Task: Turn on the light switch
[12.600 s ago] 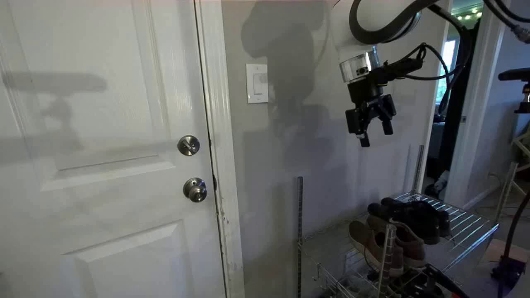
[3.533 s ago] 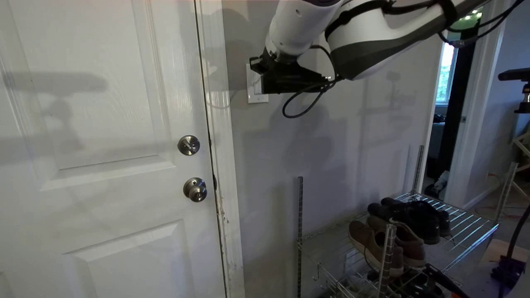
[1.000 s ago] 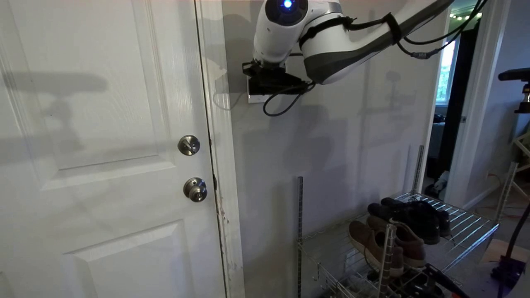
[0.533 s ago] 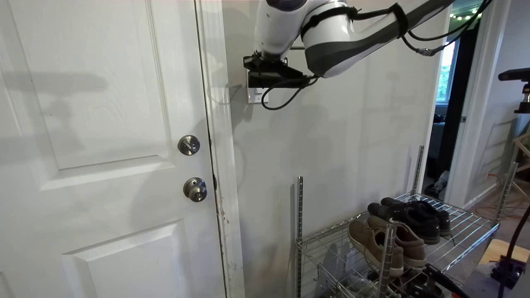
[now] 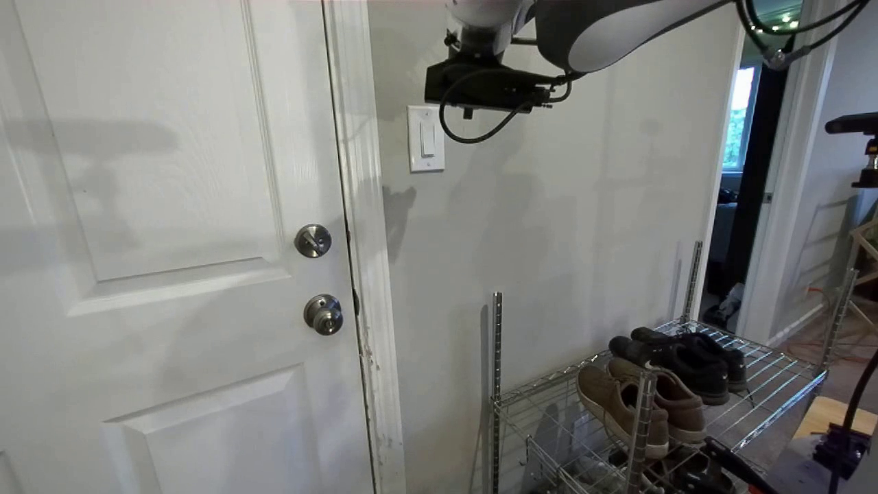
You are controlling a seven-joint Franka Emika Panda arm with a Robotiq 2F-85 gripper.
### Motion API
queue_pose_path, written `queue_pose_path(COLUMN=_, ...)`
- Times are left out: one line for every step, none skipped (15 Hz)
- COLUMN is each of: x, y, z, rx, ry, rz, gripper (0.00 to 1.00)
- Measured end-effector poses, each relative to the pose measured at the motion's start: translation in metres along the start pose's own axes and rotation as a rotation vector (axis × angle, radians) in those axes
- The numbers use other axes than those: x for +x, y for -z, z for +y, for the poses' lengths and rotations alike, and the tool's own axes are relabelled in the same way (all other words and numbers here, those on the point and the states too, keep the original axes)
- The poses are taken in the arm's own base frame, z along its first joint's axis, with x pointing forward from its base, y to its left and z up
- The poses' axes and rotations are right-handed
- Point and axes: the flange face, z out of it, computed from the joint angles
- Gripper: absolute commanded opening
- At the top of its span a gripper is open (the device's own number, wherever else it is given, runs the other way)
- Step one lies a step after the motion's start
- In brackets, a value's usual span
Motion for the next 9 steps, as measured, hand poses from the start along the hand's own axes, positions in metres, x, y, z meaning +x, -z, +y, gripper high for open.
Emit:
queue_pose_path(x=-0.001, y=0.004, z=0.006, rx=-0.013, ry=-0.014, rz=-0.02, gripper=0.03)
queue_pose_path(x=-0.003, y=0.008, z=0.013, rx=-0.023, ry=-0.028, rz=-0.043, gripper=0.03)
queue_pose_path(x=-0.005, y=0.01, z=0.02, rx=-0.031, ry=-0.04, rz=-0.063, gripper=0.03)
queue_pose_path(x=-0.006, y=0.012, z=0.025, rx=-0.037, ry=-0.046, rz=-0.074, gripper=0.03)
queue_pose_path(x=-0.007, y=0.013, z=0.029, rx=-0.039, ry=-0.048, rz=-0.075, gripper=0.03)
queue_pose_path(x=-0.007, y=0.014, z=0.031, rx=-0.04, ry=-0.049, rz=-0.074, gripper=0.03)
queue_pose_path(x=-0.007, y=0.014, z=0.032, rx=-0.041, ry=-0.049, rz=-0.074, gripper=0.03)
queue_pose_path(x=-0.008, y=0.014, z=0.032, rx=-0.042, ry=-0.048, rz=-0.074, gripper=0.03)
queue_pose_path(x=-0.008, y=0.014, z=0.032, rx=-0.042, ry=-0.048, rz=-0.074, gripper=0.03)
